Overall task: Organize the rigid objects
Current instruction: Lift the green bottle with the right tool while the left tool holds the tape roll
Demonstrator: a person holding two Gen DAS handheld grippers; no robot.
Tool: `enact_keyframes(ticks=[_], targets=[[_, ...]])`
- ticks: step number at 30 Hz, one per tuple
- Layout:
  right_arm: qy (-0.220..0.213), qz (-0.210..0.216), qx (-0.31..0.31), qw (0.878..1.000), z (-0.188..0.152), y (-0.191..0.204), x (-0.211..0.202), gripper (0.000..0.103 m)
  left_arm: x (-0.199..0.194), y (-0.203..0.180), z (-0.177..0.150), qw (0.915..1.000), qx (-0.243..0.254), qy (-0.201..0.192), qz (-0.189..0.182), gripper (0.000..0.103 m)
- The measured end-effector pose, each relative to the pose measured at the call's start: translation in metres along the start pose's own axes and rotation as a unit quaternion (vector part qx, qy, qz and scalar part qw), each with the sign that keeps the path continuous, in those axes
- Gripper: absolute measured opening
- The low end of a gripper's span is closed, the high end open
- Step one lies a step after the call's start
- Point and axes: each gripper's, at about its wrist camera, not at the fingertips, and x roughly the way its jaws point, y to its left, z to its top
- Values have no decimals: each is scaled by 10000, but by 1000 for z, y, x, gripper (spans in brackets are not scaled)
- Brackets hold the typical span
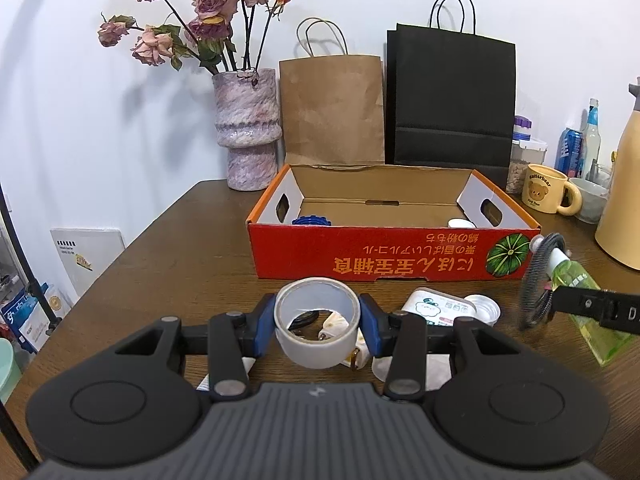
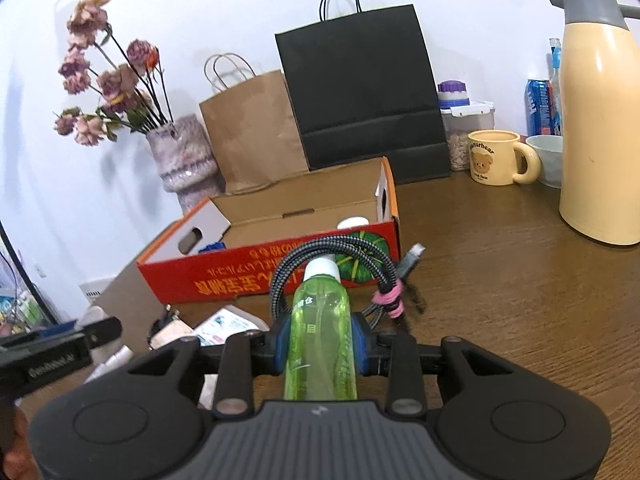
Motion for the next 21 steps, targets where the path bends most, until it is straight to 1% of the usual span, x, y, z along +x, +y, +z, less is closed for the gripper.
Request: enact_keyframes(ticks=[4, 8, 12, 21], targets=[[89, -115, -36, 9999, -1, -2, 5, 30, 0, 0, 0, 10000, 0, -2, 0, 45], [364, -311, -5, 9989, -9, -11, 19, 30, -1, 0, 0, 10000, -12, -18, -14, 45], [561, -438, -5, 9975, -19, -19, 23, 30, -2, 2, -1, 10000, -40, -7, -21, 45], [390, -490, -39, 9980, -18, -21, 10, 30, -3, 2, 0, 10000, -31, -33, -86, 45]])
